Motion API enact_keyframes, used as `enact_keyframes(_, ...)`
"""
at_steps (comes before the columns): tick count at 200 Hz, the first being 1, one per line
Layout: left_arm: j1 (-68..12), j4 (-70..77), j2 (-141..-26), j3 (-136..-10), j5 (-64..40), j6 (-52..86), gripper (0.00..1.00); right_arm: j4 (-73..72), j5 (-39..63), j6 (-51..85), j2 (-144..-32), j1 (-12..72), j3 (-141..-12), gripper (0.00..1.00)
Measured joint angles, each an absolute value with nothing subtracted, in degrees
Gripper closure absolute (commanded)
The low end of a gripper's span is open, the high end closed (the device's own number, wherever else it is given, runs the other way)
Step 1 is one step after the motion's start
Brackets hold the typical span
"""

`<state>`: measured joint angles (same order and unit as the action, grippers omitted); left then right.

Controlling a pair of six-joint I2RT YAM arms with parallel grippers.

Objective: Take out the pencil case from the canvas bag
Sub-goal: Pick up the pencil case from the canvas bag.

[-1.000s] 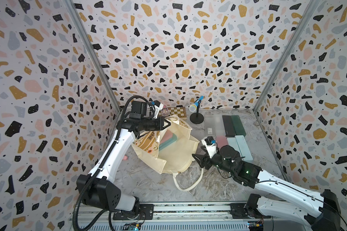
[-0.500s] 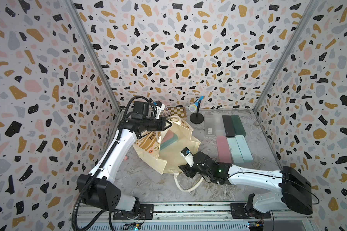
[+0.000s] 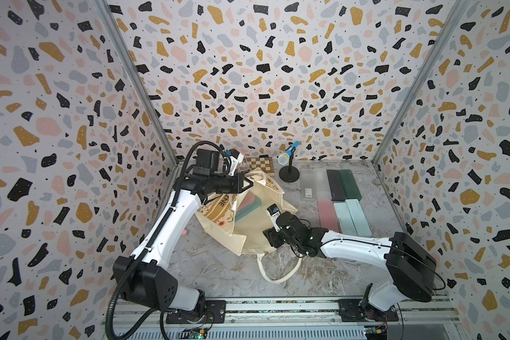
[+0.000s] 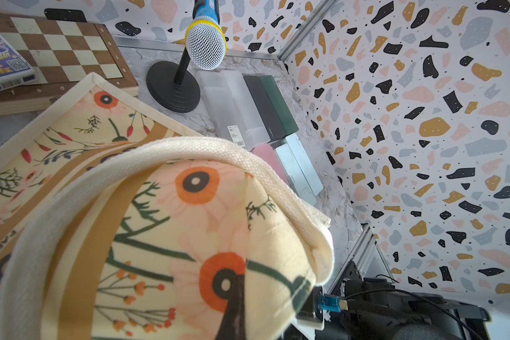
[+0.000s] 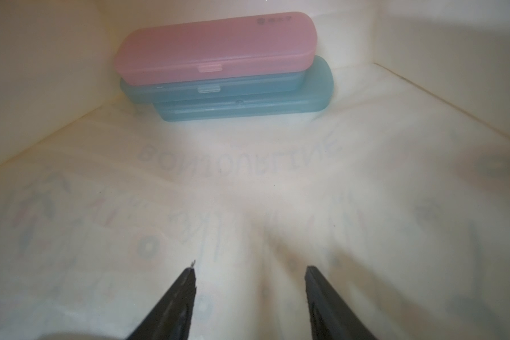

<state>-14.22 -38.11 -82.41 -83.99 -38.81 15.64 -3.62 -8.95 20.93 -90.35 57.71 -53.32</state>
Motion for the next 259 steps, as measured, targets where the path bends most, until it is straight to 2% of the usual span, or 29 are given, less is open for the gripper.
enact_keyframes(49, -14.22, -38.30, -82.41, -83.99, -39.11, 15.59, 1.00, -2.48, -9.98, 18.59, -93.47, 58.08, -56.73, 0.35)
enact_keyframes(99, -14.22, -38.37, -82.41, -83.99, -39.16, 15.59, 1.00, -4.43, -14.96, 10.94, -91.00, 65.56, -55.22, 0.36)
enact_keyframes(128, -14.22, -38.39, -82.41, -83.99, -39.20, 15.59, 1.00, -3.92, -15.62, 10.61, -92.16, 64.31, -56.90, 0.37)
enact_keyframes(151, -14.22, -38.46, -82.41, -83.99, -39.44, 15.46, 1.00, -2.26, -14.57, 11.11, -99.00, 62.30, -63.11, 0.38)
enact_keyframes(195, -14.22, -38.28, -81.67, -83.46, -39.57, 14.98, 1.00, 2.44, -10.24, 15.79, -109.91, 57.87, -72.29, 0.36)
enact_keyframes(259, -15.09, -36.82, -78.15, -79.44, -38.50, 15.09, 1.00, 5.91, -6.20, 32.86, -113.03, 53.89, -80.20, 0.31)
